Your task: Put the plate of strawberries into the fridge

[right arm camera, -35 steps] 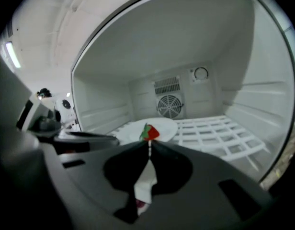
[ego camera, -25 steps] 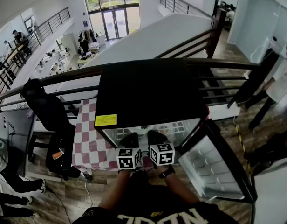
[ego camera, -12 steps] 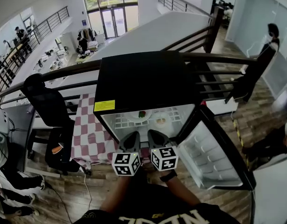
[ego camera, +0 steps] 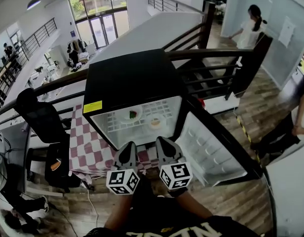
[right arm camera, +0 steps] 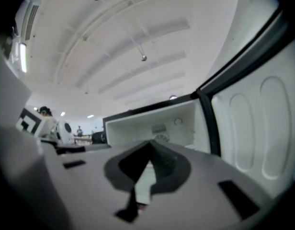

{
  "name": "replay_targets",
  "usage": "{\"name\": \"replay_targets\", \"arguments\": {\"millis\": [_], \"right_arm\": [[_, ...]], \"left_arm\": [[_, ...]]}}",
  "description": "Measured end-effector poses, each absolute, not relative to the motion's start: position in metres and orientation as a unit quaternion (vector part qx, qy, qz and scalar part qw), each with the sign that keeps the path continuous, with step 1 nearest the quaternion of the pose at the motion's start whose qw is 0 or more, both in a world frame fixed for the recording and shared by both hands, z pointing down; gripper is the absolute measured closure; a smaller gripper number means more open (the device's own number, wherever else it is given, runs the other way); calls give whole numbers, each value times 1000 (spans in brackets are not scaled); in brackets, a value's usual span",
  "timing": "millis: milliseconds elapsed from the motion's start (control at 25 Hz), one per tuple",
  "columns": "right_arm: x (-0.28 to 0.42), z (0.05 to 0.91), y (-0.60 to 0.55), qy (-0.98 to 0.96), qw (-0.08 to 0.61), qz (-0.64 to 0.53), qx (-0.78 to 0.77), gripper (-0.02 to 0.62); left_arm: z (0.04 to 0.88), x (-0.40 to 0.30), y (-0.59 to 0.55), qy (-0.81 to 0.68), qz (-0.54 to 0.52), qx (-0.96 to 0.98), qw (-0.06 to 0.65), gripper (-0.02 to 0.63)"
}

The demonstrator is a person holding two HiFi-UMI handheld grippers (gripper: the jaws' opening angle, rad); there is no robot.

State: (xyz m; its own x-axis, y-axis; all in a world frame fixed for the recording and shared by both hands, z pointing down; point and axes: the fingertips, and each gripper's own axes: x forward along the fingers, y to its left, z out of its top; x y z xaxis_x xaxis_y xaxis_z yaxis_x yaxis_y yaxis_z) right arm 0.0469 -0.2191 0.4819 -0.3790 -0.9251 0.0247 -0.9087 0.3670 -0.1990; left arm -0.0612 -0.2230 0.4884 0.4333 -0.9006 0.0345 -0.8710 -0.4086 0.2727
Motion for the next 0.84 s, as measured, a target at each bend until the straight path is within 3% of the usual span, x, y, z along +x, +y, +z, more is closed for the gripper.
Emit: {"name": "replay_targets", "arguments": {"millis": [600,840], "right_arm": [[90,441,-177,833,31,-83,-546,575],[72,511,-181,829,25,-93,-550,575]], "left_arm": [[445,5,-188,-505,-63,851,131,584],[513,-15,-188,-503,-58,851,137,584]]}}
